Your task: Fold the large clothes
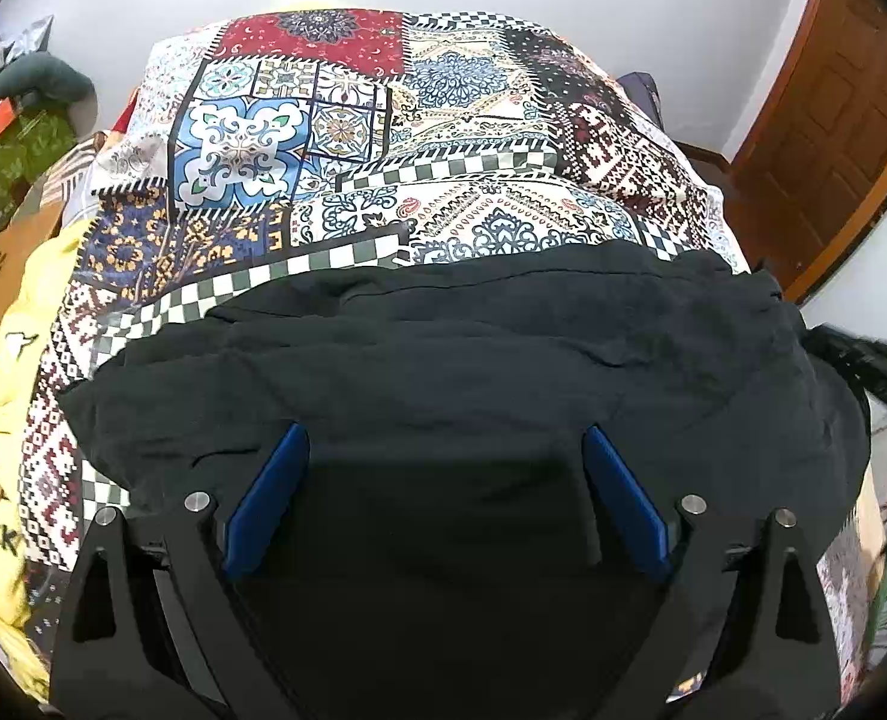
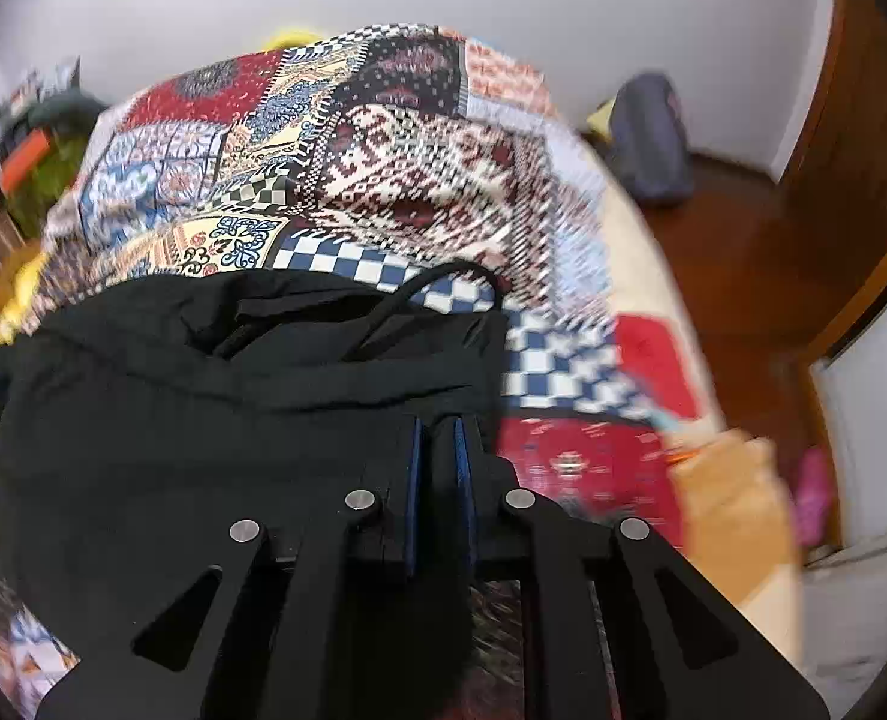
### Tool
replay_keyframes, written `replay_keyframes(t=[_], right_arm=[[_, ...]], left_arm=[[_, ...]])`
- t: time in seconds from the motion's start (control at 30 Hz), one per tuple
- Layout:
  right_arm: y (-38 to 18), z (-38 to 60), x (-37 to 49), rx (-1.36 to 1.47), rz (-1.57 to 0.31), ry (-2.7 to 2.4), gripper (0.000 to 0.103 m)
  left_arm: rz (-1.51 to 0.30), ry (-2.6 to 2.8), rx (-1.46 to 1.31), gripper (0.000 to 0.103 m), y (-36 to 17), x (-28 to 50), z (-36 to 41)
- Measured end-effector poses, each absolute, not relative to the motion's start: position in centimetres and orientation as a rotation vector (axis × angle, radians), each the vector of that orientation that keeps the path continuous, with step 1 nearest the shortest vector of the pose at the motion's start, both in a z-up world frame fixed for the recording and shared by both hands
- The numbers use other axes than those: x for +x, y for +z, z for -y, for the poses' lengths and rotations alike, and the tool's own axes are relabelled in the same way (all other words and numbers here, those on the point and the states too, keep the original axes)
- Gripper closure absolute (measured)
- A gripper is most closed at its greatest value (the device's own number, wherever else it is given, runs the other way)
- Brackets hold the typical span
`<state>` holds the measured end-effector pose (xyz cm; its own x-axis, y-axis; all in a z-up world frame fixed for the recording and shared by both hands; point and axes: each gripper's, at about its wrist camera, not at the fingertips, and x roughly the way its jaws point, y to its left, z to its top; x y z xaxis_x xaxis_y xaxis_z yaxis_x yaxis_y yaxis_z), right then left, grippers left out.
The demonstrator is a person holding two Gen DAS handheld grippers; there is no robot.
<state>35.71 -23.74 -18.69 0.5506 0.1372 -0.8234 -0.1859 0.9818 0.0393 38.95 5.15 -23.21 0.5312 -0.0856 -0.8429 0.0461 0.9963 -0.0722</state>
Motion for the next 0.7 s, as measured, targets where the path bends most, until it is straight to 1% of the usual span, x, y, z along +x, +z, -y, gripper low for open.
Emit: replay_keyframes(t=[0.1, 0.17, 0.2, 0.23, 0.3, 0.37, 0.43, 0.57, 0.63, 0.7], right_arm=[[-15.6, 23.5, 33.7, -0.085, -0.923, 0.214, 0.092], [-13.9, 22.6, 32.4, -0.104, -0.874, 0.245, 0.087], [-13.1, 22.0, 31.7, -0.114, -0.847, 0.255, 0.076], [-11.9, 21.3, 30.5, -0.123, -0.813, 0.269, 0.061], [-10.5, 19.7, 28.9, -0.126, -0.751, 0.326, 0.049], [-9.9, 17.9, 27.8, -0.138, -0.725, 0.382, 0.044], [-10.1, 15.6, 26.9, -0.152, -0.731, 0.424, 0.028], [-12.0, 12.1, 26.5, -0.153, -0.75, 0.486, 0.026], [-13.8, 10.8, 27.1, -0.163, -0.804, 0.496, 0.026], [-16.2, 9.9, 28.3, -0.171, -0.902, 0.491, 0.026]], left_arm=[[-1.004, -0.078, -0.057, 0.01, -22.1, 37.7, -5.7], [-0.985, -0.084, -0.074, 0.011, -21.1, 36.6, -6.2], [-0.965, -0.088, -0.084, 0.011, -20.4, 35.8, -6.6], [-0.945, -0.095, -0.091, 0.011, -19.7, 35.0, -6.9], [-0.918, -0.099, -0.09, 0.011, -18.7, 33.7, -7.4], [-0.902, -0.097, -0.084, 0.011, -18.2, 32.7, -7.8], [-0.894, -0.094, -0.081, 0.011, -18.1, 31.7, -8.2], [-0.891, -0.07, -0.067, 0.011, -19.2, 30.9, -8.8], [-0.912, -0.069, -0.068, 0.011, -20.3, 30.9, -9.0], [-0.958, -0.061, -0.069, 0.011, -22.2, 31.4, -9.3]])
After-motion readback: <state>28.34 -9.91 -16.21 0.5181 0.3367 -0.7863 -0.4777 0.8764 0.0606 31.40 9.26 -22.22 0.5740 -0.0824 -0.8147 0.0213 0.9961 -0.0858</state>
